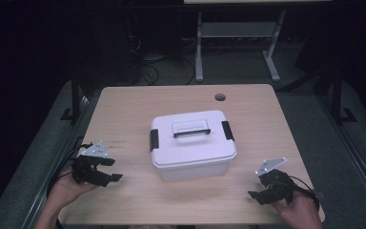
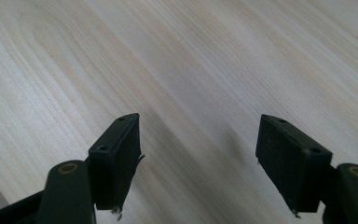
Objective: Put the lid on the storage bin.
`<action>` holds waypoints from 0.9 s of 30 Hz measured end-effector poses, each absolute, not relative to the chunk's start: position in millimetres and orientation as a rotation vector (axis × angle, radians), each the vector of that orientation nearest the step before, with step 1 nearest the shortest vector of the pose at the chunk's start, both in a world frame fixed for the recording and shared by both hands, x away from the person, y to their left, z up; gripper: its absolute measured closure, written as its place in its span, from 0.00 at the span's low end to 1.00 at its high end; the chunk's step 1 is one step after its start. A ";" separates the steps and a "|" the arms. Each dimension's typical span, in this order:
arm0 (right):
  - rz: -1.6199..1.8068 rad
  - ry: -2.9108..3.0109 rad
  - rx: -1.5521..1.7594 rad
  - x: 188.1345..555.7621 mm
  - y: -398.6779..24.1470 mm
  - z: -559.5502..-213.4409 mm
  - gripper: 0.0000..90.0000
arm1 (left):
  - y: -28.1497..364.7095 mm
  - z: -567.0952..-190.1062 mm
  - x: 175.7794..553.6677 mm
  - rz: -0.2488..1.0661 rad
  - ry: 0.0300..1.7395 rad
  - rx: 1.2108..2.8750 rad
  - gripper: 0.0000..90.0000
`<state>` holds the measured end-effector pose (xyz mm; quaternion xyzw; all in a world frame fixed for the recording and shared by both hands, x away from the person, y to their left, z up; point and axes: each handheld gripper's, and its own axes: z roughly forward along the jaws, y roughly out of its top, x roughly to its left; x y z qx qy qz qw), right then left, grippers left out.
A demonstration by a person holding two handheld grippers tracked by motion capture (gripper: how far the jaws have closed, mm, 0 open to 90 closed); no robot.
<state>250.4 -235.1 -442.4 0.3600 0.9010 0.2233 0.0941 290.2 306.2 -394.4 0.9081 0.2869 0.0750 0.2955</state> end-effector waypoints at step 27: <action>0.657 2.678 1.067 250.4 -234.6 -443.8 0.33 | 328.5 -400.0 279.0 0.229 0.818 2.392 0.36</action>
